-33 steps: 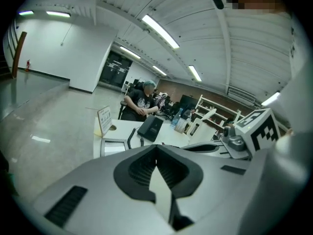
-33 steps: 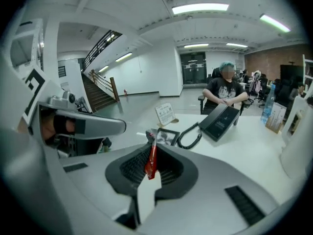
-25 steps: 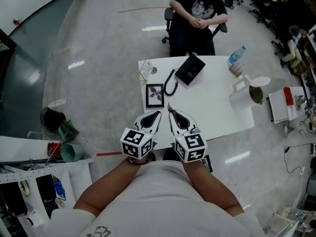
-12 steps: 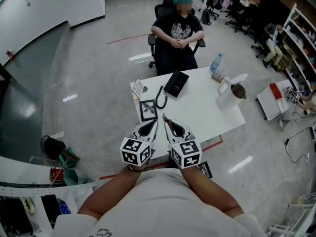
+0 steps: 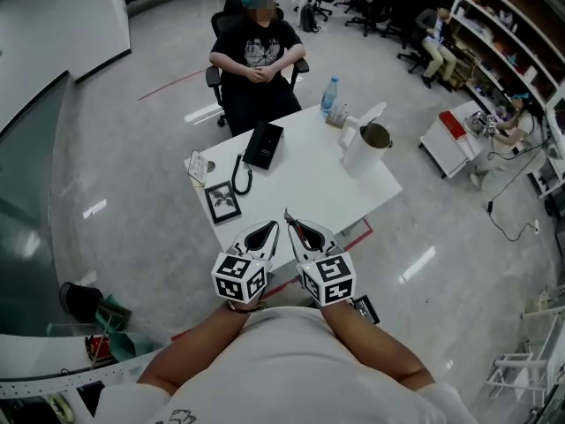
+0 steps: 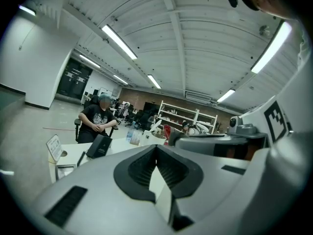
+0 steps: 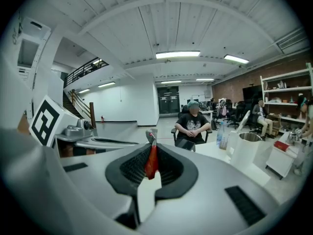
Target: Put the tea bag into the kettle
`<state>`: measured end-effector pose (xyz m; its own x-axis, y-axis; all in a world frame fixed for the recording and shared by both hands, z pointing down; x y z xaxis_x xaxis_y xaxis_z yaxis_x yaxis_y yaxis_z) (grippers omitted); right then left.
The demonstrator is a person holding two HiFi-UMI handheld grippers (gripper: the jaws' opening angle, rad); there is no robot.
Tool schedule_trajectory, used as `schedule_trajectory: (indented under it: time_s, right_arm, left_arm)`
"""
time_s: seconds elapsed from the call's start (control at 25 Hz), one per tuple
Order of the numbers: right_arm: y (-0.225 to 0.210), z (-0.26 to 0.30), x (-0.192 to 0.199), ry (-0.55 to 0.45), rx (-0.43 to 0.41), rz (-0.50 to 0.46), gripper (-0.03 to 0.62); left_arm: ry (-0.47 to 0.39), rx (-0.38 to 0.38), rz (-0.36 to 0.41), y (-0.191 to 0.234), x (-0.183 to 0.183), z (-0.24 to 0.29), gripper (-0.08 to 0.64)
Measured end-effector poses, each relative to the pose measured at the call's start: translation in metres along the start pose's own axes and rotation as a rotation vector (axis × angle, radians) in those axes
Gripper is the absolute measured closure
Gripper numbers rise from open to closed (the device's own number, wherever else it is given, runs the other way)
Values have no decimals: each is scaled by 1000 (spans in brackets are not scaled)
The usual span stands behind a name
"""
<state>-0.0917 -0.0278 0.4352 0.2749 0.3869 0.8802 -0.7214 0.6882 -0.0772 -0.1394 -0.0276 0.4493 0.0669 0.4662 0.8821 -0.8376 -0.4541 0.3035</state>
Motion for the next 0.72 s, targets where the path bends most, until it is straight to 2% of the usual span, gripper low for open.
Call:
schedule_trajectory:
  time_s: [0.2,0.4,0.72]
  right_arm:
    - [-57,-39,20,-24,93,59,558]
    - [-120,-82,38,-34,156,100,558]
    - [-208,-126,53,-20,150,85,558]
  left_arm:
    - [24,79,54,-50,-5,49,551]
    - [48,129,73,-105,-1,100,551]
    - [68,169,83,-186,-1,181,551]
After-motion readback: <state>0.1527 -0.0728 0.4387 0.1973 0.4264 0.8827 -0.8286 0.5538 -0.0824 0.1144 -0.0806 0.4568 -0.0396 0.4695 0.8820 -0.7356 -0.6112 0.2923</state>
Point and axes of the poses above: the fingertips, and each gripper's own axes: z forward along the fingers, y to its left, x out of its underside, the point moved 1 cm from there along -z, backward along the fingers, and after that the axes turned 11 degrees about y, right-handed, at the moved point
